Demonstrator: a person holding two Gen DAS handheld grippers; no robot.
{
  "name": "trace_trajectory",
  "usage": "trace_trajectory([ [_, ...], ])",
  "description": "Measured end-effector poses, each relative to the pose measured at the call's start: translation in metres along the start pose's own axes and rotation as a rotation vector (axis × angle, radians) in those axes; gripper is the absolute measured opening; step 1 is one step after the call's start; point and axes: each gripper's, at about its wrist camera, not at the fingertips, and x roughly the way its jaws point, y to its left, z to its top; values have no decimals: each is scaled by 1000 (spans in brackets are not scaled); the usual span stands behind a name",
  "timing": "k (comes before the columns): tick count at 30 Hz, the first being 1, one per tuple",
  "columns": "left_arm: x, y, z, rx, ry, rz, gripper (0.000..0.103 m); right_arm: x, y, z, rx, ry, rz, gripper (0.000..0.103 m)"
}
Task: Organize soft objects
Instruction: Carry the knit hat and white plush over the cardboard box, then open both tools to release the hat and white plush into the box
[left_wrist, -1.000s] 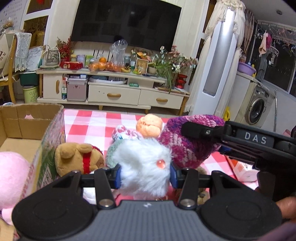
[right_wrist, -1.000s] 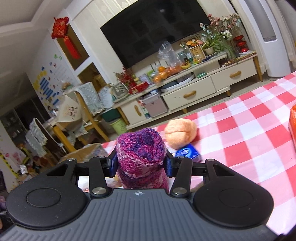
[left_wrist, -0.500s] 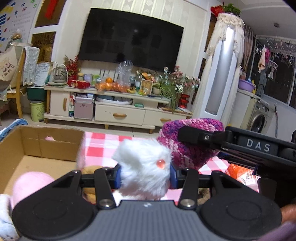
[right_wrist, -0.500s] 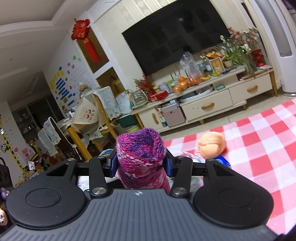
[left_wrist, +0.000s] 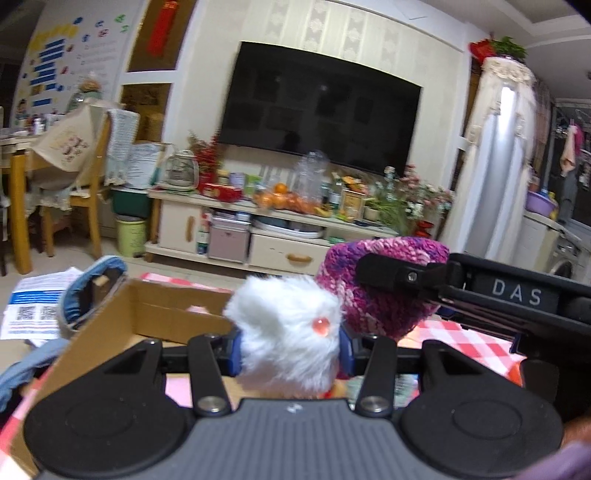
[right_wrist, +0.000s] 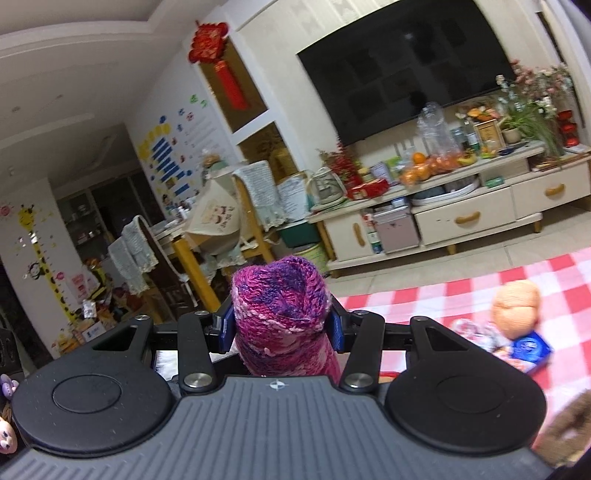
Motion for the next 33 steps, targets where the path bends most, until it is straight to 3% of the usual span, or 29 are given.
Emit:
trace_trajectory([
  [12,15,49,4,-17,51,194,47,74,22,-21,-24,124,53,60],
  [19,26,66,-2,-2,115,278,48,86,31,-34,-42,180,48,61],
  [21,28,69,-4,-4,132,293,50,88,33,-37,-52,189,42,63],
  [23,30,71,-4,-3,150,318,60,87,34,-38,-59,184,36,74],
  [24,31,71,-5,1,157,335,64,86,35,-38,-61,179,24,81],
  [25,31,71,-5,8,164,356,70,84,35,-37,-59,172,12,98],
  [26,32,72,-5,12,169,379,77,81,35,-36,-57,160,4,102],
  [33,27,69,0,31,168,444,94,56,26,-31,-44,97,-62,101],
])
